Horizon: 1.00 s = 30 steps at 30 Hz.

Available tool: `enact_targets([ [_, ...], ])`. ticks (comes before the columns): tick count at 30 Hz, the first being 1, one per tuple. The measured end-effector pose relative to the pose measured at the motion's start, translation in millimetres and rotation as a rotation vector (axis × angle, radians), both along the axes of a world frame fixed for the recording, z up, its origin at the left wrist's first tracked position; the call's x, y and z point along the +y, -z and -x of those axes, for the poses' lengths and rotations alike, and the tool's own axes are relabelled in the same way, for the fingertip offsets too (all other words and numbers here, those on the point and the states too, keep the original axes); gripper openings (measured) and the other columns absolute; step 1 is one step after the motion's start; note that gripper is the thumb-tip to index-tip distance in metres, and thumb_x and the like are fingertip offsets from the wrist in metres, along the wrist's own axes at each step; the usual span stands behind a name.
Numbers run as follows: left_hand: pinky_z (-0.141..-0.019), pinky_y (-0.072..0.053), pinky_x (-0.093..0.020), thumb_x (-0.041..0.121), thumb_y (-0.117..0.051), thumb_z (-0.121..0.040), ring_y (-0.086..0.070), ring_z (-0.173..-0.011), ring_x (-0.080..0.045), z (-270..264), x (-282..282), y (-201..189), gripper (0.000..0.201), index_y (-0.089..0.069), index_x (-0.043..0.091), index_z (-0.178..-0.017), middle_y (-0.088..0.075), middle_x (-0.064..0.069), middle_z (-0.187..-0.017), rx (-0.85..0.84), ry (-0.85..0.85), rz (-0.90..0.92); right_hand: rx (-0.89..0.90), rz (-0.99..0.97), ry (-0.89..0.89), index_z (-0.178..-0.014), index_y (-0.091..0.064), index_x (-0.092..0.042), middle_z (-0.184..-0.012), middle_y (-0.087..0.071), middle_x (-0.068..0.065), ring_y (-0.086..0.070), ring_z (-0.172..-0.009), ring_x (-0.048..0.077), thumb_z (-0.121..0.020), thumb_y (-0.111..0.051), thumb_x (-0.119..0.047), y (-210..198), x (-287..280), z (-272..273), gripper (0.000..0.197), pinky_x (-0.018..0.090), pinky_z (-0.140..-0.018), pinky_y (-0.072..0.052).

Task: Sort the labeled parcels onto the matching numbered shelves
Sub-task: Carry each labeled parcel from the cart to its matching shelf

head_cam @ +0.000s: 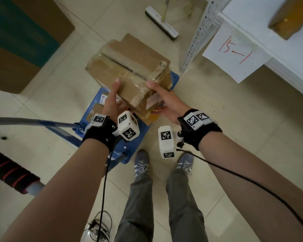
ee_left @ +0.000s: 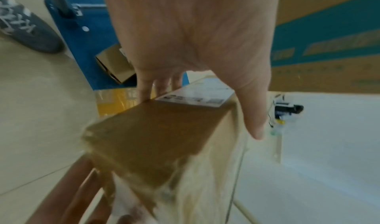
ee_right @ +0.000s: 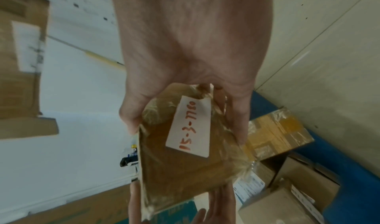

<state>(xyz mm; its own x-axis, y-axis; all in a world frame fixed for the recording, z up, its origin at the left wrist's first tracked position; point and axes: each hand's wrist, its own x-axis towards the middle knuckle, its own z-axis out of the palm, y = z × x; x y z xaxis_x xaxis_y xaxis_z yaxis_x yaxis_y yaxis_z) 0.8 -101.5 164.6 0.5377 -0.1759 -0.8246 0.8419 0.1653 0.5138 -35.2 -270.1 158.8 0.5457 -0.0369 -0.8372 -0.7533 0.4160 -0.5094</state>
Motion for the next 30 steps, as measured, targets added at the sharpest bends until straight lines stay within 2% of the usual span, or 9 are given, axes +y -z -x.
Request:
enact_targets([
  [3, -0.071, -0.06, -0.038, 0.059, -0.088, -0.055, -0.072, -0.103, -0.028, -11, -10, 1, 0.107, -0.042, 0.02, -0.144, -0.066, -0.008, -0.127, 0.015, 0.012, -0.12, -0.019, -0.006, 0.002, -0.135, -0.054, -0.014, -0.125, -0.065, 0.013, -0.066, -0.112, 0.033, -0.075, -0.078, -0.061, -11, -21, 20, 0.081, 0.049, -0.088, -0.061],
  [7, -0.072, -0.058, -0.037, 0.055, -0.077, -0.075, -0.067, -0.102, -0.026, -19, -32, -9, 0.079, -0.048, 0.018, -0.138, -0.064, -0.009, -0.12, 0.011, 0.139, -0.11, -0.031, 0.003, 0.026, -0.134, -0.056, -0.013, -0.127, -0.065, 0.014, -0.069, -0.109, 0.033, -0.081, -0.061, -0.074, -23, -46, 47, 0.082, 0.051, -0.091, -0.059],
  [11, -0.062, -0.057, -0.034, 0.055, -0.071, -0.081, -0.071, -0.069, -0.024, -24, -49, -22, 0.082, -0.046, 0.014, -0.147, -0.071, -0.01, -0.091, -0.003, 0.301, -0.031, -0.086, 0.061, 0.19, -0.134, -0.057, -0.022, -0.121, -0.067, 0.004, -0.064, -0.111, 0.026, -0.089, -0.049, -0.074, -42, -65, 61, 0.069, 0.054, -0.102, -0.051],
  [15, -0.051, -0.057, -0.027, 0.044, -0.058, -0.094, -0.074, -0.06, -0.019, -21, -74, -48, 0.025, -0.06, 0.023, -0.107, -0.077, 0.0, -0.074, -0.077, 0.357, -0.065, -0.107, 0.05, 0.315, -0.13, -0.058, -0.029, -0.114, -0.071, -0.003, -0.062, -0.117, 0.025, -0.092, -0.044, -0.074, -63, -84, 69, 0.06, 0.056, -0.109, -0.045],
  [18, -0.046, -0.055, -0.025, 0.037, -0.053, -0.099, -0.072, -0.054, -0.016, -14, -96, -73, 0.019, -0.06, 0.022, -0.106, -0.074, 0.001, -0.064, -0.102, 0.394, -0.083, -0.115, 0.046, 0.323, -0.107, -0.067, -0.026, -0.082, -0.079, -0.009, -0.069, -0.104, 0.018, -0.096, -0.036, -0.072, -83, -103, 75, 0.057, 0.053, -0.109, -0.045],
  [20, -0.045, -0.055, -0.025, 0.037, -0.053, -0.099, -0.071, -0.054, -0.017, -11, -105, -85, 0.02, -0.06, 0.018, -0.1, -0.074, -0.001, -0.064, -0.095, 0.416, -0.076, -0.11, 0.079, 0.304, -0.1, -0.069, -0.029, -0.077, -0.078, -0.01, -0.07, -0.102, 0.018, -0.096, -0.034, -0.073, -99, -113, 81, 0.056, 0.055, -0.107, -0.046],
  [22, -0.047, -0.056, -0.025, 0.037, -0.053, -0.099, -0.071, -0.055, -0.017, -9, -114, -99, 0.021, -0.06, 0.017, -0.095, -0.074, -0.002, -0.063, -0.09, 0.432, -0.075, -0.105, 0.1, 0.295, -0.099, -0.067, -0.036, -0.085, -0.079, -0.008, -0.07, -0.104, 0.02, -0.094, -0.039, -0.074, -115, -119, 85, 0.048, 0.055, -0.102, -0.051],
  [26, -0.064, -0.056, -0.03, 0.039, -0.058, -0.096, -0.073, -0.062, -0.018, -6, -129, -128, 0.022, -0.063, 0.018, -0.095, -0.076, -0.002, -0.073, -0.117, 0.493, -0.081, -0.114, 0.138, 0.223, -0.132, -0.054, -0.049, -0.117, -0.074, -0.003, -0.07, -0.112, 0.021, -0.085, -0.05, -0.08, -148, -129, 92, 0.057, 0.047, -0.092, -0.059],
  [30, -0.054, -0.058, -0.028, 0.046, -0.057, -0.094, -0.072, -0.058, -0.02, -6, -138, -162, 0.034, -0.065, 0.013, -0.098, -0.075, -0.007, -0.073, -0.078, 0.599, -0.045, -0.133, 0.154, 0.245, -0.116, -0.068, -0.032, -0.107, -0.075, -0.002, -0.068, -0.107, 0.021, -0.091, -0.052, -0.068, -179, -144, 101, 0.047, 0.046, -0.096, -0.056],
])
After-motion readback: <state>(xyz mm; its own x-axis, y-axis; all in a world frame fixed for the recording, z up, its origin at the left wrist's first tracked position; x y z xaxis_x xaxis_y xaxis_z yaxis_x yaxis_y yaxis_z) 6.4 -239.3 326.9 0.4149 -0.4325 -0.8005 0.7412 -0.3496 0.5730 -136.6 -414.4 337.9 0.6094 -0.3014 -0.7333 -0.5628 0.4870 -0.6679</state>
